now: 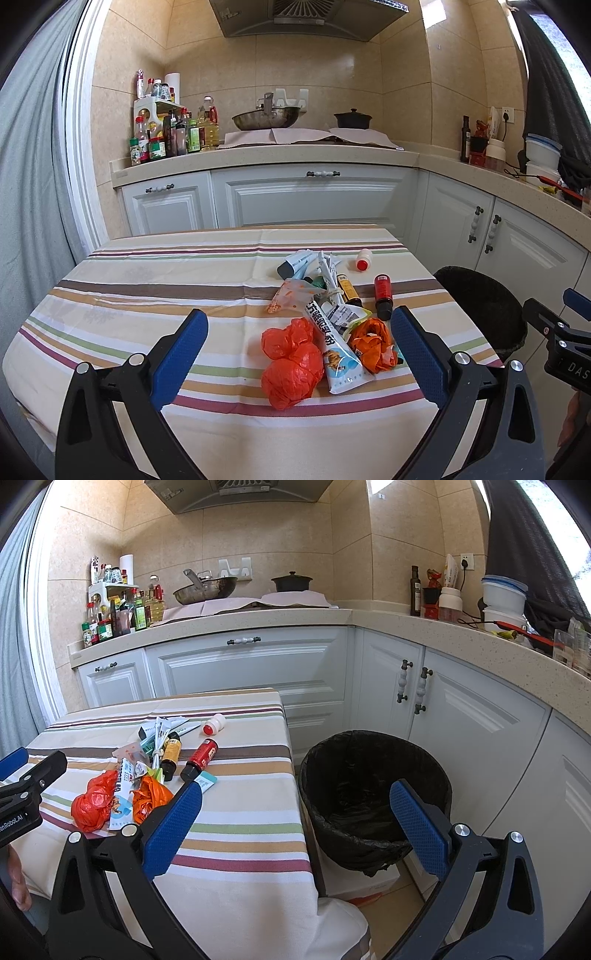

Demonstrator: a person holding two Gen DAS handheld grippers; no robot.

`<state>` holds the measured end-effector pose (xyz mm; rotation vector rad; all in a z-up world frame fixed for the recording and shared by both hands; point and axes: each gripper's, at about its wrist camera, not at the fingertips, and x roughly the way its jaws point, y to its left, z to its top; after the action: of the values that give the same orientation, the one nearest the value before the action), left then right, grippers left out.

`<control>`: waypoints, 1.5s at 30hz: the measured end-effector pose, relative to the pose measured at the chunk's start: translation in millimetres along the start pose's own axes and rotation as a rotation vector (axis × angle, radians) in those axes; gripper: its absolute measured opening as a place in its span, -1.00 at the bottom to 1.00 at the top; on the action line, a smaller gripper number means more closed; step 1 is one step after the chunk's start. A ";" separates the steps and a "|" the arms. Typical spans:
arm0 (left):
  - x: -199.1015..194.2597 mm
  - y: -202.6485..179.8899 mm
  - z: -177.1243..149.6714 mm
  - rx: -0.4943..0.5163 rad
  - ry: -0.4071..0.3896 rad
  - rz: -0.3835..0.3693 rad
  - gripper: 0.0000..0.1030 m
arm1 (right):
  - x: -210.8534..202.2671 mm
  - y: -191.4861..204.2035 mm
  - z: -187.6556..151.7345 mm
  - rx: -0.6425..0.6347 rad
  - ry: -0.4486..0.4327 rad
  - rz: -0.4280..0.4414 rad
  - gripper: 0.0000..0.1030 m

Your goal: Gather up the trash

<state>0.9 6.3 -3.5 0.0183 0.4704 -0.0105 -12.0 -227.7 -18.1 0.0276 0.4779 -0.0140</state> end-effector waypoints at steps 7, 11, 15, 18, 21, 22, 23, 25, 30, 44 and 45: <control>0.5 -1.0 -3.2 -0.004 0.006 0.000 0.87 | -0.4 2.5 -0.5 -0.001 0.000 0.000 0.93; -0.1 -0.6 -4.0 -0.009 0.009 -0.001 0.87 | -1.1 5.3 -1.1 0.001 0.000 0.000 0.93; 0.3 -0.3 -2.9 -0.007 0.010 -0.002 0.87 | 0.6 -1.8 0.1 0.000 0.001 0.000 0.93; -0.4 0.2 -3.7 -0.008 0.011 -0.003 0.87 | 0.1 -0.4 0.2 -0.001 0.001 0.000 0.93; -0.7 0.5 -3.6 -0.010 0.012 -0.004 0.87 | -0.1 -0.1 0.4 0.000 0.001 -0.001 0.93; -0.8 0.5 -3.6 -0.011 0.011 -0.004 0.87 | 0.5 -1.8 0.6 0.000 0.001 -0.001 0.93; -0.2 0.3 -2.8 -0.009 0.011 -0.003 0.87 | 0.0 -0.5 0.5 0.000 0.002 -0.001 0.93; -0.5 0.2 -3.3 -0.009 0.011 -0.002 0.87 | 0.2 -1.6 0.7 -0.001 0.002 -0.001 0.93; 0.7 1.9 -3.3 -0.011 0.016 -0.005 0.87 | 0.2 -1.4 0.8 -0.001 0.002 -0.001 0.93; 0.2 2.5 -2.7 -0.012 0.017 -0.005 0.87 | 0.4 -1.6 1.2 -0.001 0.003 -0.002 0.93; -0.1 2.5 -3.2 -0.011 0.018 -0.005 0.87 | 0.3 -0.1 1.2 -0.002 0.003 -0.002 0.93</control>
<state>-0.6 8.9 -6.2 0.0066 0.4884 -0.0125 -11.2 -227.8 -17.2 0.0256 0.4813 -0.0154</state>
